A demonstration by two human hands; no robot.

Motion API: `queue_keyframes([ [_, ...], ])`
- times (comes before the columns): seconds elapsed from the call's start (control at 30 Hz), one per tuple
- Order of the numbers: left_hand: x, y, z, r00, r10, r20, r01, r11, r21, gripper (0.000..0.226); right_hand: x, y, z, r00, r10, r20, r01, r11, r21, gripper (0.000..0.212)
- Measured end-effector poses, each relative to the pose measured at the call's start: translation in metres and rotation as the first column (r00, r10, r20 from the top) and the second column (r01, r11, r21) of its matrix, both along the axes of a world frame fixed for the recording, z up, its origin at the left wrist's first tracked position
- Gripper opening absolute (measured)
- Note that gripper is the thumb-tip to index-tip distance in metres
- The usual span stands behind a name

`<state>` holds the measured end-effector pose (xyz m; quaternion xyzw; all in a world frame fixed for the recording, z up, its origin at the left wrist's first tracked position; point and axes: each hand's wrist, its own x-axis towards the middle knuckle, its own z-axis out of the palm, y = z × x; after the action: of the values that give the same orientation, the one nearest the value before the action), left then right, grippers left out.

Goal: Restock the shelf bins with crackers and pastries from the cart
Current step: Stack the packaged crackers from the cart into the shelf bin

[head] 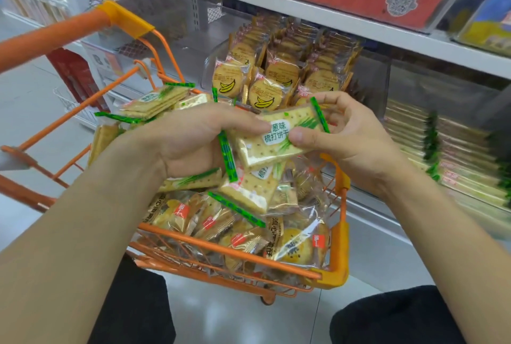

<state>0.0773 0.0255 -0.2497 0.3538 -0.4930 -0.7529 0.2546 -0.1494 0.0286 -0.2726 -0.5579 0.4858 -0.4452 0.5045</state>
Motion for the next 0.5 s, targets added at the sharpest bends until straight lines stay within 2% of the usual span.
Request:
queue_keyframes([
  [0.07, 0.002, -0.003, -0.003, 0.999, -0.026, 0.037, 0.027, 0.999, -0.042, 0.041, -0.004, -0.001, 0.001, 0.999, 0.025, -0.037, -0.025, 1.000, 0.000, 0.067],
  [0.13, 0.001, -0.003, -0.004, 0.997, -0.043, 0.059, 0.047, 0.996, -0.070, 0.041, -0.007, 0.000, 0.002, 0.990, 0.122, -0.066, -0.121, 0.992, 0.030, 0.054],
  [0.23, -0.002, -0.004, -0.007, 0.997, -0.004, 0.077, 0.012, 0.995, -0.102, 0.039, -0.007, 0.003, 0.005, 0.972, 0.228, 0.050, -0.232, 0.967, 0.106, 0.047],
  [0.33, -0.005, -0.005, -0.008, 0.983, 0.144, 0.113, -0.126, 0.980, -0.152, 0.038, -0.010, 0.002, 0.008, 0.970, 0.165, 0.176, -0.190, 0.972, 0.137, 0.049],
  [0.4, -0.005, -0.006, -0.012, 0.955, 0.221, 0.198, -0.175, 0.959, -0.222, 0.049, -0.012, 0.000, 0.009, 0.964, 0.073, 0.257, -0.115, 0.982, 0.151, 0.056],
  [0.5, -0.011, -0.003, -0.016, 0.949, 0.260, 0.177, -0.231, 0.958, -0.169, 0.062, -0.014, -0.002, 0.009, 0.911, -0.053, 0.408, -0.020, 0.985, 0.173, 0.064],
])
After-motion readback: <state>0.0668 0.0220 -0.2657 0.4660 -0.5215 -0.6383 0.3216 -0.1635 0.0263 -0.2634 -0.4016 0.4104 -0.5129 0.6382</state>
